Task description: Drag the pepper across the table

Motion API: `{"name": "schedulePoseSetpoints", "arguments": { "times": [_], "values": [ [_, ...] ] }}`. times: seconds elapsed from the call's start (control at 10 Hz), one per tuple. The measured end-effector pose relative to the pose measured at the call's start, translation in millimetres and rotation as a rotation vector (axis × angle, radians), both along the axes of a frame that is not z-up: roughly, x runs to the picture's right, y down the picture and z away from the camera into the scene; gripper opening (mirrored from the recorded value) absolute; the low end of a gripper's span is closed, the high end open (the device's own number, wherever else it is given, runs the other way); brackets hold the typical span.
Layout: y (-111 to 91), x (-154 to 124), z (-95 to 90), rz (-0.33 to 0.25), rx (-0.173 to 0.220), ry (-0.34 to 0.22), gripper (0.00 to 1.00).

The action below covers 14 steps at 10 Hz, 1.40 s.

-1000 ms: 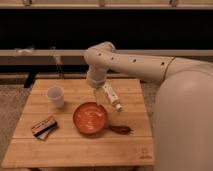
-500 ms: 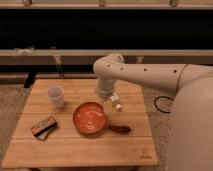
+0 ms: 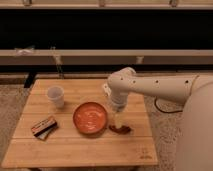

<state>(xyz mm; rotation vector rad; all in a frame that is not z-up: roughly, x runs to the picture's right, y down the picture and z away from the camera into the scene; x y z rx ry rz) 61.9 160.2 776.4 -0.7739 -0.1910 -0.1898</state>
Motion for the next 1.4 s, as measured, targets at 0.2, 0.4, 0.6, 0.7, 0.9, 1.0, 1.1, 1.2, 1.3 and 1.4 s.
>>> {"name": "schedulePoseSetpoints", "arguments": {
  "times": [0.2,0.4,0.6,0.7,0.9,1.0,1.1,1.2,1.3,1.4],
  "values": [
    [22.0,25.7,6.2,0.064,-0.02,0.071,0.8],
    [40.0,51.7,12.6,0.123,-0.031,0.134,0.8],
    [51.5,76.2,18.9,0.178,-0.021,0.207,0.8],
    [53.6,81.7,21.4,0.182,-0.014,0.237,0.8],
    [57.5,79.6,26.9,0.173,0.003,0.282,0.8],
    [61.4,86.1,28.7,0.164,0.01,0.315,0.8],
    [65.4,89.6,29.3,0.166,0.013,0.344,0.8],
    [68.1,90.1,29.2,0.17,0.013,0.358,0.8],
    [71.8,93.0,29.9,0.172,0.016,0.376,0.8],
    [76.2,97.1,29.1,0.176,0.014,0.396,0.8]
  ]
}}
